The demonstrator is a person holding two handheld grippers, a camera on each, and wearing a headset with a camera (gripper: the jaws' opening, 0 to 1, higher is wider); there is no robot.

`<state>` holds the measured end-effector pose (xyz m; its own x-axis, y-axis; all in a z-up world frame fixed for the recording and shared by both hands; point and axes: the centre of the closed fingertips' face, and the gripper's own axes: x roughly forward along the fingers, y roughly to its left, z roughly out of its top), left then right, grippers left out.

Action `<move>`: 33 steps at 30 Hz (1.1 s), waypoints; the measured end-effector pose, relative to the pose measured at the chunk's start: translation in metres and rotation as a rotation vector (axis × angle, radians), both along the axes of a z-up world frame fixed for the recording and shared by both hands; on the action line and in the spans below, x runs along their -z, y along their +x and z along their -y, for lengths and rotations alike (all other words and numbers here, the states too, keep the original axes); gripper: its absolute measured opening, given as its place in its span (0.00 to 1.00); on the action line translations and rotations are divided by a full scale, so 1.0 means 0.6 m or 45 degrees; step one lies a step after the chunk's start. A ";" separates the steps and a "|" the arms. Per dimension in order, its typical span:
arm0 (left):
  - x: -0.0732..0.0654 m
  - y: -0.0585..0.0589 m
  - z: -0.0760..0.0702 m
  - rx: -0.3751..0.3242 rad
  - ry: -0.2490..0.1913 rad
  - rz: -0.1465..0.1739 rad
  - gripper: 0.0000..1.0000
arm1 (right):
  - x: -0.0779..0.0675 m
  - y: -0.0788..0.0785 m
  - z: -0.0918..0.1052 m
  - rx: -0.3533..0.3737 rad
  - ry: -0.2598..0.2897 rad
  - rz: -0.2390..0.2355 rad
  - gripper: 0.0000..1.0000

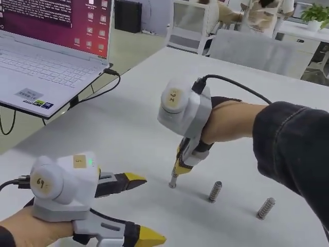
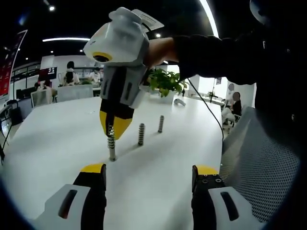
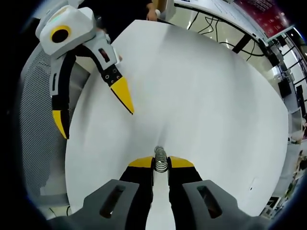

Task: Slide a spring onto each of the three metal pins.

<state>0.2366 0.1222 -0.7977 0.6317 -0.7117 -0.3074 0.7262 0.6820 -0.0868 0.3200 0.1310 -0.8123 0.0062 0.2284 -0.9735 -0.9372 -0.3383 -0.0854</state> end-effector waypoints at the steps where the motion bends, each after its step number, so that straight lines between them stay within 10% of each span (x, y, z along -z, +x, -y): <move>1: 0.000 0.000 0.000 0.000 0.001 0.001 0.69 | 0.003 0.001 -0.001 -0.001 -0.004 0.001 0.09; 33: 0.001 -0.004 0.001 0.004 0.005 -0.012 0.67 | 0.054 -0.013 0.010 0.018 -0.067 -0.042 0.12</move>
<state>0.2344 0.1218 -0.7984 0.6267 -0.7123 -0.3159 0.7273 0.6803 -0.0909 0.3121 0.1250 -0.8450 -0.0234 0.1770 -0.9839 -0.9440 -0.3279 -0.0366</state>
